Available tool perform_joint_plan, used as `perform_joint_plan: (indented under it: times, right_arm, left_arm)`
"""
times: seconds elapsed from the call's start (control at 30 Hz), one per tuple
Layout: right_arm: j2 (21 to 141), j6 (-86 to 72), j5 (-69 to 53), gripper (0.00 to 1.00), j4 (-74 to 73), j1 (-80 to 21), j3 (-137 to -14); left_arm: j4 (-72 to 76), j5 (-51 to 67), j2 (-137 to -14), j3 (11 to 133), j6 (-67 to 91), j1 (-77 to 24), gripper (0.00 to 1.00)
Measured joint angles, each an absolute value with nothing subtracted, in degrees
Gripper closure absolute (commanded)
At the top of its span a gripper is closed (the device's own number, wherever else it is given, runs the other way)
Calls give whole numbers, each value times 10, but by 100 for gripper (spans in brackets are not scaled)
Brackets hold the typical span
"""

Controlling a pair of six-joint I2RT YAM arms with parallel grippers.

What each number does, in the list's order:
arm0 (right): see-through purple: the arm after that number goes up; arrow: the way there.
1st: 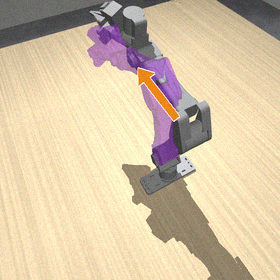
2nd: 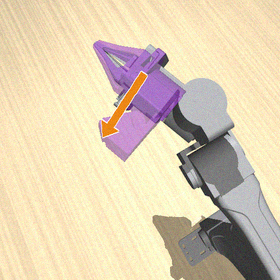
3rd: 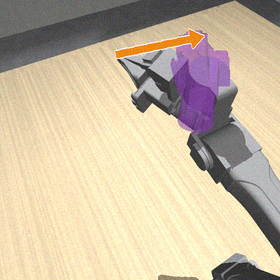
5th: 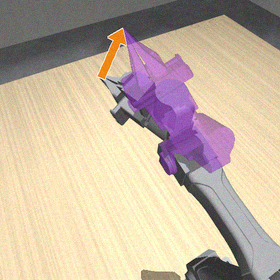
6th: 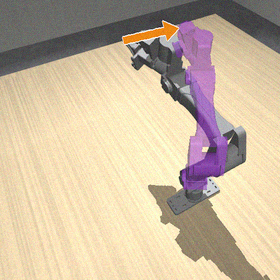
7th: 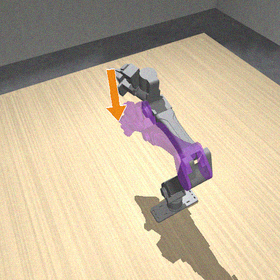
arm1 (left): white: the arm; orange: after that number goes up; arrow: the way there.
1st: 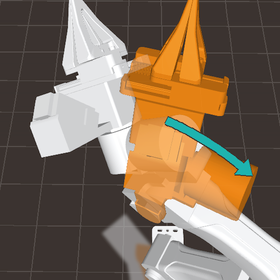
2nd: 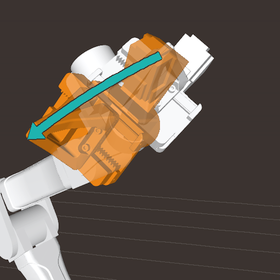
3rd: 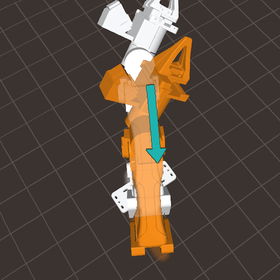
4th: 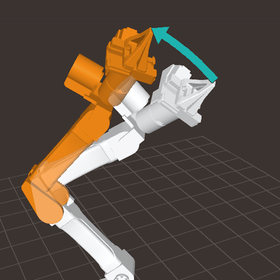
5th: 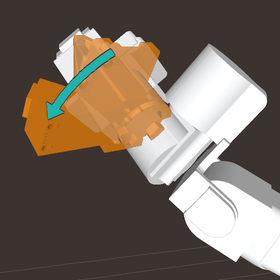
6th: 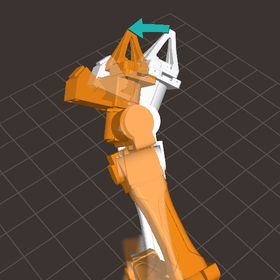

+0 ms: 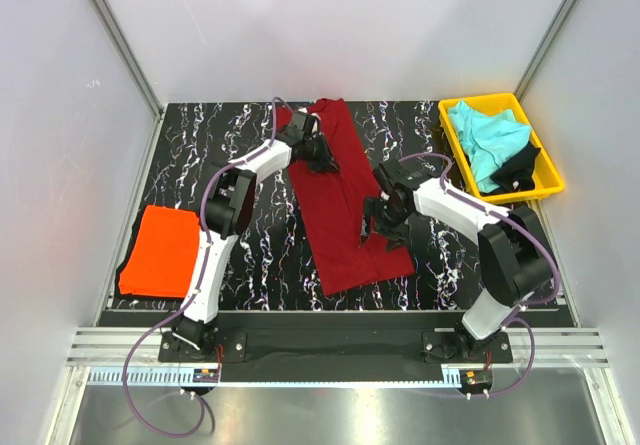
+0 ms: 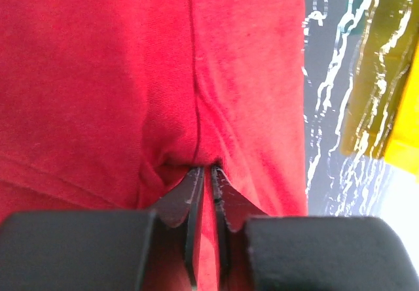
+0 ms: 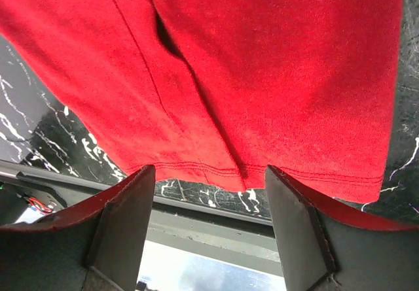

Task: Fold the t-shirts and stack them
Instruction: Fold the tshirt

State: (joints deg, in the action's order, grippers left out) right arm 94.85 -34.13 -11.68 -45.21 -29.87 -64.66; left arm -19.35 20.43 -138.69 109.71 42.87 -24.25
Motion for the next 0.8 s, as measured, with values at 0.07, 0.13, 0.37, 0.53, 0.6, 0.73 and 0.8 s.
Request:
perform_joint_plan:
  times: [0.07, 0.13, 0.37, 0.53, 0.6, 0.73, 0.8]
  right_arm:
    - [956, -341, -117, 25, -452, -299, -649]
    - [962, -341, -117, 25, -452, -299, -653]
    - [973, -344, -117, 28, -442, -301, -657]
    - [995, -353, -116, 29, -418, -320, -653]
    - [1008, -358, -114, 29, -411, -339, -646]
    - [1028, -381, -100, 29, -403, -388, -631]
    - [1025, -399, -102, 29, -394, -406, -625]
  left_arm:
    - [-188, 210, -1387, 1098, 422, -243, 82]
    - [-187, 213, -1383, 1095, 417, -243, 75]
    - [-190, 215, -1266, 1000, 401, -242, 62]
    - [-200, 218, -1135, 938, 383, -240, 61]
    - [-207, 217, -1082, 914, 371, -239, 61]
    - [-220, 214, -973, 843, 347, -236, 60]
    - [-227, 213, -923, 796, 339, -234, 58]
